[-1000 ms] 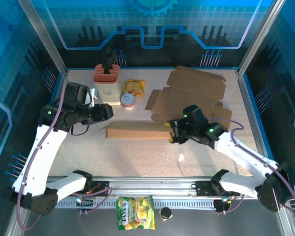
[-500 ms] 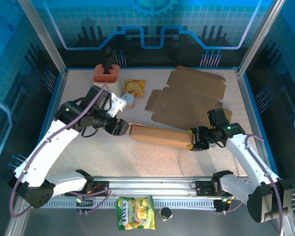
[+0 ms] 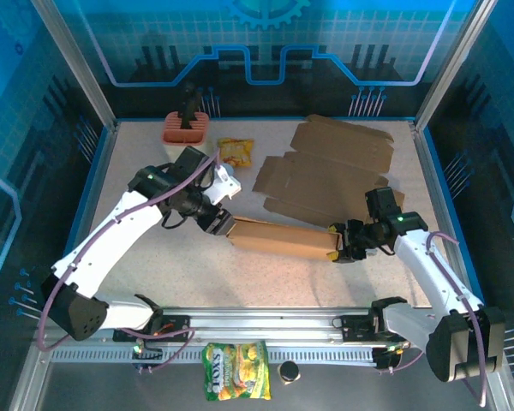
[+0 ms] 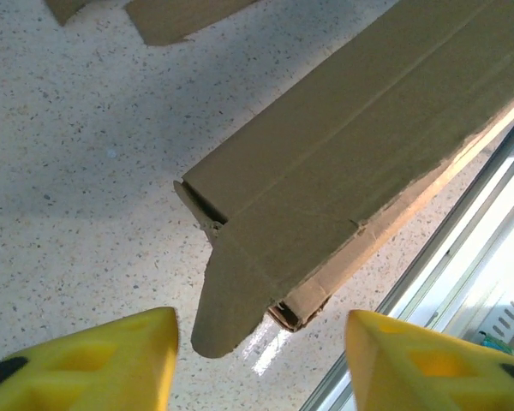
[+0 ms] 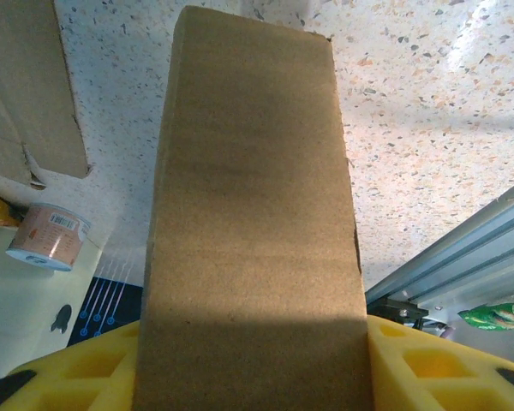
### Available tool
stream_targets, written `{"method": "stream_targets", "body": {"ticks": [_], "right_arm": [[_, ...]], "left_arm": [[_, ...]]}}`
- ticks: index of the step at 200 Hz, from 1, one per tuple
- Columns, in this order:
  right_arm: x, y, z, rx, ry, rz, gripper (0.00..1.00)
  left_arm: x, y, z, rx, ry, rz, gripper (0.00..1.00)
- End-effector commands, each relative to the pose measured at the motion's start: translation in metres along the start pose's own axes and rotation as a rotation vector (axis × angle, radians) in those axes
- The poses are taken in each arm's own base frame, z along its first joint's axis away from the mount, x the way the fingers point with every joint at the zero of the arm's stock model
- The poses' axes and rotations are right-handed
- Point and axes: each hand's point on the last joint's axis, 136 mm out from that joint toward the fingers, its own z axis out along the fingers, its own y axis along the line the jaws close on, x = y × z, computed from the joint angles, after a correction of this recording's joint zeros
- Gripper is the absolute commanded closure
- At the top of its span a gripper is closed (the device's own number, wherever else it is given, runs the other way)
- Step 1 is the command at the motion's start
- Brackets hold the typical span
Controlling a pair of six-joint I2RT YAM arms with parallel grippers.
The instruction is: Fold the paper box
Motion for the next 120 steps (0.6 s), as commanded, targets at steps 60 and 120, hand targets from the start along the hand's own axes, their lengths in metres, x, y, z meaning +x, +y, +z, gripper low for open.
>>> {"method": "stream_targets", "body": {"ticks": [60,120], "right_arm": [[0.000,-0.008,0.002,0.027,0.033,0.023,0.56],[-0.003,-0.008,0.002,0.018,0.024,0.027,0.57]], "left_arm": [[0.000,0.002,0.011,0.027,0.035,-0.004,0.72],[-0.005,0.001,0.012,0.034,0.040,-0.049,0.90]]}}
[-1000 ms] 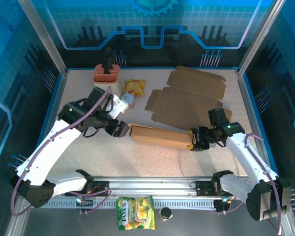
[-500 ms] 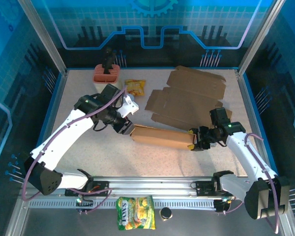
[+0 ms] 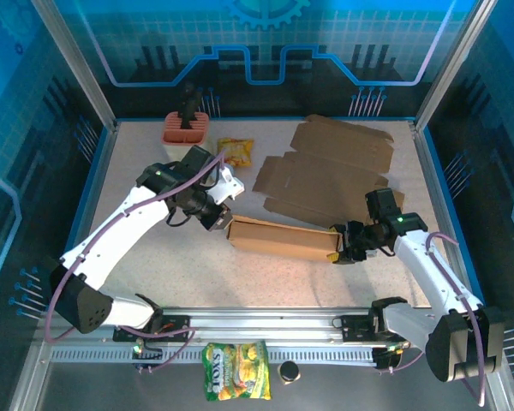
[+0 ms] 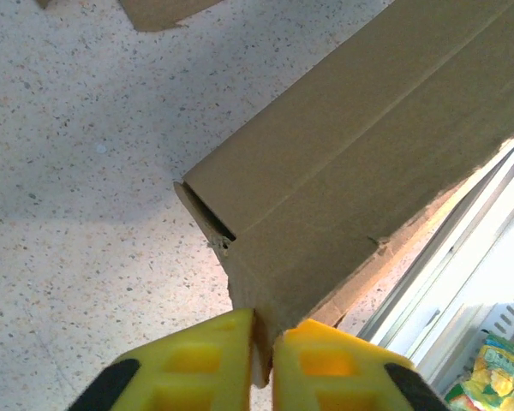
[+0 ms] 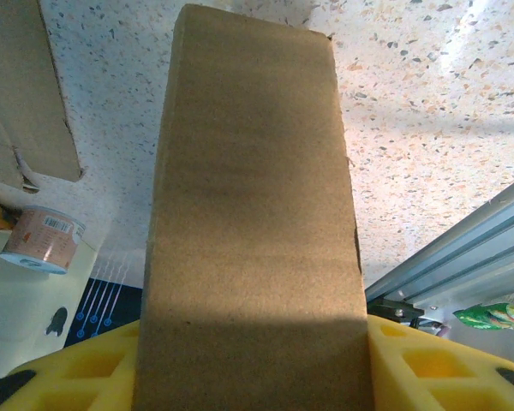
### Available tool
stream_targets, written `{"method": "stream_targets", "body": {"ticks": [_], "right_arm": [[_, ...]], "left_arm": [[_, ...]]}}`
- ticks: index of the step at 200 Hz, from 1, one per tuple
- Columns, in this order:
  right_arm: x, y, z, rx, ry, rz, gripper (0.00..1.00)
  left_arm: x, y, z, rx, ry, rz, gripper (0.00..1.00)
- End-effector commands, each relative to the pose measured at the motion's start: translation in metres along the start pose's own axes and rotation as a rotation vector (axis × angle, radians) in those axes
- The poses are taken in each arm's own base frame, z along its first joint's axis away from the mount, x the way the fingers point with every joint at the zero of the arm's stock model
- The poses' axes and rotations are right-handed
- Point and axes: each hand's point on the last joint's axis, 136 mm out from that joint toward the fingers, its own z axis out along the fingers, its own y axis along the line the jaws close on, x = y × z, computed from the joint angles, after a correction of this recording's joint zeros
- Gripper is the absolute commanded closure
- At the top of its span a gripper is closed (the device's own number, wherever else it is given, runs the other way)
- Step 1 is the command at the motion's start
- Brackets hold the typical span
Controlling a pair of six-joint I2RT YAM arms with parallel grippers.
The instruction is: Fold the paper box
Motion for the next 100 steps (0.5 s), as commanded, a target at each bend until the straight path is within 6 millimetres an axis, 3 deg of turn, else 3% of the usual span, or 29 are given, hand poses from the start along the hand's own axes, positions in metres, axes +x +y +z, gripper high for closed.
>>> {"method": "stream_targets", "body": {"ticks": [1,100], "right_arm": [[0.000,-0.004,0.000,0.007,0.019,0.022,0.57],[-0.004,0.001,0.004,-0.008,0.004,0.023,0.58]], "left_arm": [[-0.006,-0.003,-0.002,0.022,0.000,-0.035,0.90],[-0.004,-0.026,0.003,0.067,0.082,-0.333,0.97]]}}
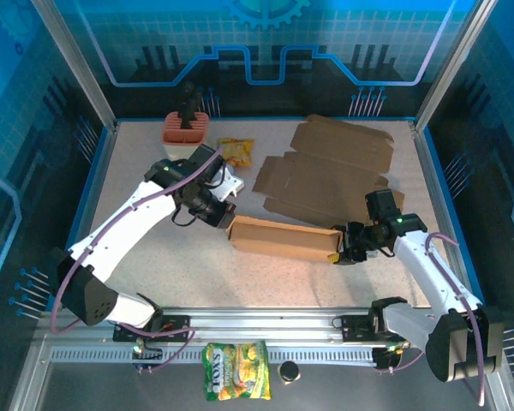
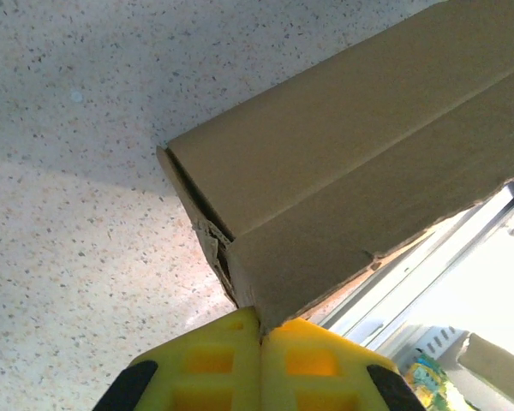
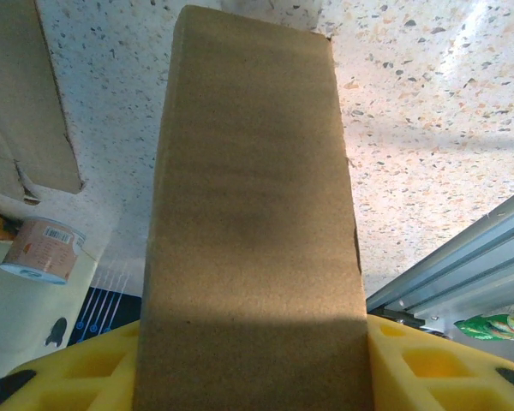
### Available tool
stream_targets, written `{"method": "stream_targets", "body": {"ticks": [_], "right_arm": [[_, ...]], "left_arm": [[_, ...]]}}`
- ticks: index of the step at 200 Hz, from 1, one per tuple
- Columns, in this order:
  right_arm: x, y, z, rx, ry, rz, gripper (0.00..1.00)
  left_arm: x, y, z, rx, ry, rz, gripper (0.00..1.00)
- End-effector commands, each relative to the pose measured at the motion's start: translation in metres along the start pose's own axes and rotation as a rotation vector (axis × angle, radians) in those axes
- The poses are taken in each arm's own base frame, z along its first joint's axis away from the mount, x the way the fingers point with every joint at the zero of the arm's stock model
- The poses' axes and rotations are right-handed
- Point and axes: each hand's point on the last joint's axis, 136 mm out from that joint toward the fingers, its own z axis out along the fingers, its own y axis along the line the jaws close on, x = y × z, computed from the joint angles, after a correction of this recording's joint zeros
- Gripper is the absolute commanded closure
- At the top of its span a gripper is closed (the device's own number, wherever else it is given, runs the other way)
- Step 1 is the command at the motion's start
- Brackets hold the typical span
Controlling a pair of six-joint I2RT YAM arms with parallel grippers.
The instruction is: Fold the paper box
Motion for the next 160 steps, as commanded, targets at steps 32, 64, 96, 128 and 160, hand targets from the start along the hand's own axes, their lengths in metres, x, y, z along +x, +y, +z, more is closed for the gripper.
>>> {"method": "stream_targets", "body": {"ticks": [32,64,96,128,160], "right_arm": [[0.001,0.002,0.004,-0.004,0.026,0.020,0.59],[0.002,0.004,0.005,-0.011,0.029,0.015,0.59],[0.001,0.004,0.005,-0.014,0.029,0.014,0.59],[0.001,0.005,0.005,-0.022,0.030,0.019,0.59],[0.001,0.006,0.006,-0.023,0.034,0.024,0.58]], "left_arm": [[0.002,-0.017,0.000,0.011,0.001,-0.084,0.98],[0.002,-0.009,0.006,-0.026,-0.044,-0.056,0.98],[0.003,-0.004,0.013,-0.038,-0.098,-0.049,0.98],[0.010,-0.001,0.023,-0.041,-0.141,-0.061,0.99],[0.012,0.001,0.027,-0.053,-0.194,-0.059,0.99]]}}
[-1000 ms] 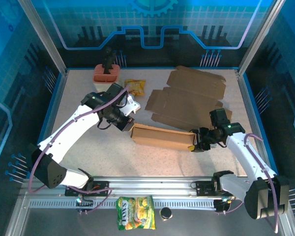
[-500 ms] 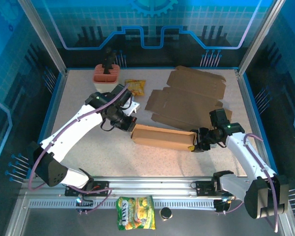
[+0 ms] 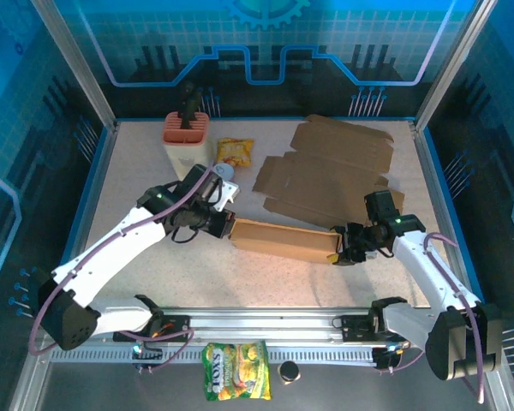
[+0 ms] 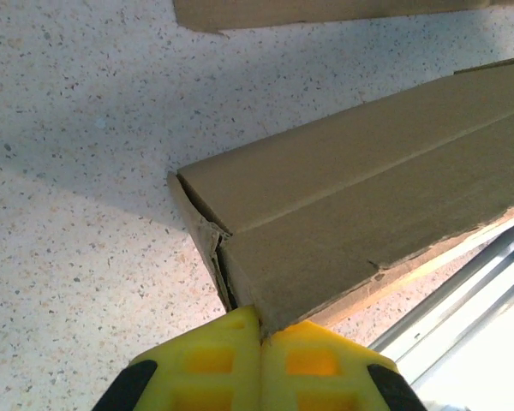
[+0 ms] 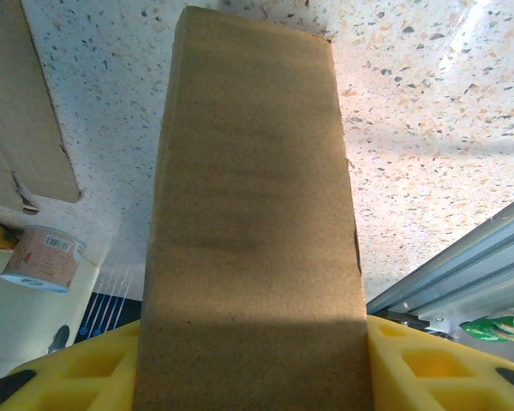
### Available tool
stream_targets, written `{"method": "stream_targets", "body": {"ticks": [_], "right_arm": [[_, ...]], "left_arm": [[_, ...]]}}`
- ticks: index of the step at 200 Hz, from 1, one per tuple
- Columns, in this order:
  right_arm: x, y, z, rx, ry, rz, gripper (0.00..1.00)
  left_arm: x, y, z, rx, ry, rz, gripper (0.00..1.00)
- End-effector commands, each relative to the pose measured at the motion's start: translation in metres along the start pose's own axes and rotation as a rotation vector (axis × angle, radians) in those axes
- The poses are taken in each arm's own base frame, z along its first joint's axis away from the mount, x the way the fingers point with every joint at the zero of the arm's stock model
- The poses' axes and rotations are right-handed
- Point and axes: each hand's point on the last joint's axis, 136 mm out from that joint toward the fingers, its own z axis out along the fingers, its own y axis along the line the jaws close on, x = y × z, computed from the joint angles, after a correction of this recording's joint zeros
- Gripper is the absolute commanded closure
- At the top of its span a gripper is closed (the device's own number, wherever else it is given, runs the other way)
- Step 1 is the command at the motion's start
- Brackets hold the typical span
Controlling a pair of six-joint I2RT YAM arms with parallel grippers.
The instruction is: Fold the paper box
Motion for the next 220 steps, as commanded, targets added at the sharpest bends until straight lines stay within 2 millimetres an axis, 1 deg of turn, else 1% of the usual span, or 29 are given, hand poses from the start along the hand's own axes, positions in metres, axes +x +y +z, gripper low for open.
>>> {"method": "stream_targets", "body": {"ticks": [1,31,62,83,105,121,134,156,159,162,169,185,196,220], "right_arm": [[0.005,0.007,0.001,-0.024,0.034,0.002,0.58],[0.004,0.007,0.003,-0.023,0.037,0.009,0.58],[0.001,0.008,0.006,-0.025,0.037,0.017,0.57],[-0.002,0.009,0.007,-0.029,0.040,0.020,0.51],[-0.003,0.015,0.004,-0.038,0.044,0.001,0.40],[-0.001,0.021,-0.003,-0.049,0.049,-0.031,0.28],[0.001,0.028,-0.012,-0.059,0.043,-0.073,0.20],[0.006,0.037,-0.034,-0.079,0.020,-0.175,0.11],[0.005,0.035,-0.035,-0.072,0.013,-0.181,0.11],[0.010,0.040,-0.042,-0.090,0.009,-0.206,0.10],[0.012,0.041,-0.050,-0.099,-0.004,-0.239,0.10],[0.018,0.037,-0.063,-0.106,-0.027,-0.299,0.09],[0.021,0.031,-0.068,-0.102,-0.032,-0.326,0.09],[0.023,0.017,-0.072,-0.102,-0.038,-0.356,0.10]], "left_arm": [[0.010,-0.001,0.014,0.003,0.003,-0.013,0.99],[0.016,0.003,0.022,-0.034,-0.017,0.005,0.99],[0.026,0.005,0.035,-0.053,-0.026,-0.006,1.00],[0.035,0.011,0.043,-0.088,-0.017,-0.022,1.00],[0.042,0.017,0.048,-0.117,0.003,-0.037,1.00],[0.045,0.021,0.051,-0.138,0.026,-0.051,1.00],[0.047,0.022,0.053,-0.149,0.049,-0.060,1.00],[0.048,0.023,0.054,-0.169,0.083,-0.072,1.00],[0.048,0.024,0.054,-0.171,0.086,-0.074,1.00],[0.048,0.024,0.055,-0.171,0.089,-0.075,1.00],[0.047,0.023,0.055,-0.172,0.091,-0.079,1.00],[0.046,0.024,0.054,-0.179,0.098,-0.088,1.00],[0.046,0.023,0.055,-0.180,0.104,-0.088,1.00],[0.046,0.023,0.056,-0.183,0.118,-0.090,1.00]]}}
